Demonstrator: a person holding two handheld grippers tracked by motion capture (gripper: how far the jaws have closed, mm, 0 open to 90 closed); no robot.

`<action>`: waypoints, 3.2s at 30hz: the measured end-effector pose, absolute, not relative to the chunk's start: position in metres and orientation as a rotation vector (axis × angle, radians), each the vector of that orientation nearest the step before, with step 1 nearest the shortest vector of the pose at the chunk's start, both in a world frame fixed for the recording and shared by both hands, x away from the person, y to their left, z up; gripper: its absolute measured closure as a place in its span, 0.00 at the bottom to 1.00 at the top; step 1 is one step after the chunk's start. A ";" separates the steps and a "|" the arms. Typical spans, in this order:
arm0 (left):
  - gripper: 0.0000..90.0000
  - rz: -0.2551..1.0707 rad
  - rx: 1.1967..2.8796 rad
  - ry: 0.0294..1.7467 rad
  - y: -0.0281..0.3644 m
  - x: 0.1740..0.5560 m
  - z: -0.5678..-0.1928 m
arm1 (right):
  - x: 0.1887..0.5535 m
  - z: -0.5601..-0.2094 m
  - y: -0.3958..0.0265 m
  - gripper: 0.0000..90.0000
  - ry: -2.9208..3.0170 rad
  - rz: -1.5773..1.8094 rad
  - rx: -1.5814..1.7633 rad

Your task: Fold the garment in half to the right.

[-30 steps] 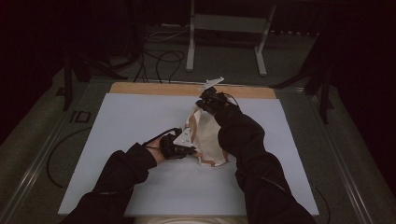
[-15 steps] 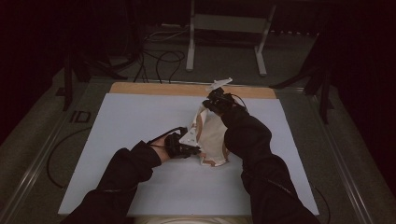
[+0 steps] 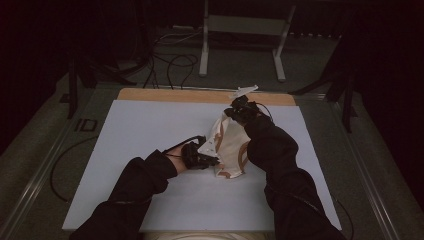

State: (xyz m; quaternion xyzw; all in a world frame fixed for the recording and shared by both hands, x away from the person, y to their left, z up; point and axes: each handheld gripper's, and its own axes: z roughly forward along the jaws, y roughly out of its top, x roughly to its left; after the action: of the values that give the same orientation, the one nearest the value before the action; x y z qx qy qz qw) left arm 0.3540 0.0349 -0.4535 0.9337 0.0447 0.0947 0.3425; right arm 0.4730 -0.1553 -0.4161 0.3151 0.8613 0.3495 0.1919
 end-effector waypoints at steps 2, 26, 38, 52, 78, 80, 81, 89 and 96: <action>0.96 0.246 2.424 0.115 0.033 0.354 -0.453 | 0.473 -0.417 -0.158 0.99 2.413 0.982 0.890; 0.96 0.191 2.428 0.099 0.005 0.356 -0.461 | 0.468 -0.434 -0.194 0.99 2.381 0.990 0.956; 0.96 0.185 2.449 0.128 -0.014 0.358 -0.470 | 0.469 -0.448 -0.215 0.99 2.365 0.996 0.983; 0.96 0.173 2.476 0.168 -0.033 0.363 -0.486 | 0.478 -0.477 -0.226 0.99 2.359 0.990 1.024; 0.91 0.116 2.488 0.243 -0.055 0.368 -0.498 | 0.494 -0.513 -0.236 0.98 2.388 0.905 1.128; 0.88 0.101 2.478 0.248 -0.054 0.368 -0.498 | 0.495 -0.515 -0.236 0.98 2.388 0.908 1.131; 0.86 0.096 2.479 0.249 -0.054 0.368 -0.498 | 0.495 -0.515 -0.236 0.98 2.388 0.910 1.133; 0.56 0.082 2.470 0.213 -0.055 0.360 -0.491 | 0.496 -0.512 -0.236 0.95 2.388 0.881 1.131; 0.41 0.088 2.407 0.240 -0.041 0.356 -0.469 | 0.493 -0.502 -0.244 0.77 2.376 0.842 1.142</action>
State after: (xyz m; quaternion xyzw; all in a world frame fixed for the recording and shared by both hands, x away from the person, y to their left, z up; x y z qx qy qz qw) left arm 0.3558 -0.0408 -0.4690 0.9305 0.0929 0.0341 0.3526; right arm 0.4932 -0.2440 -0.5021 0.4053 0.8437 0.2990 0.1858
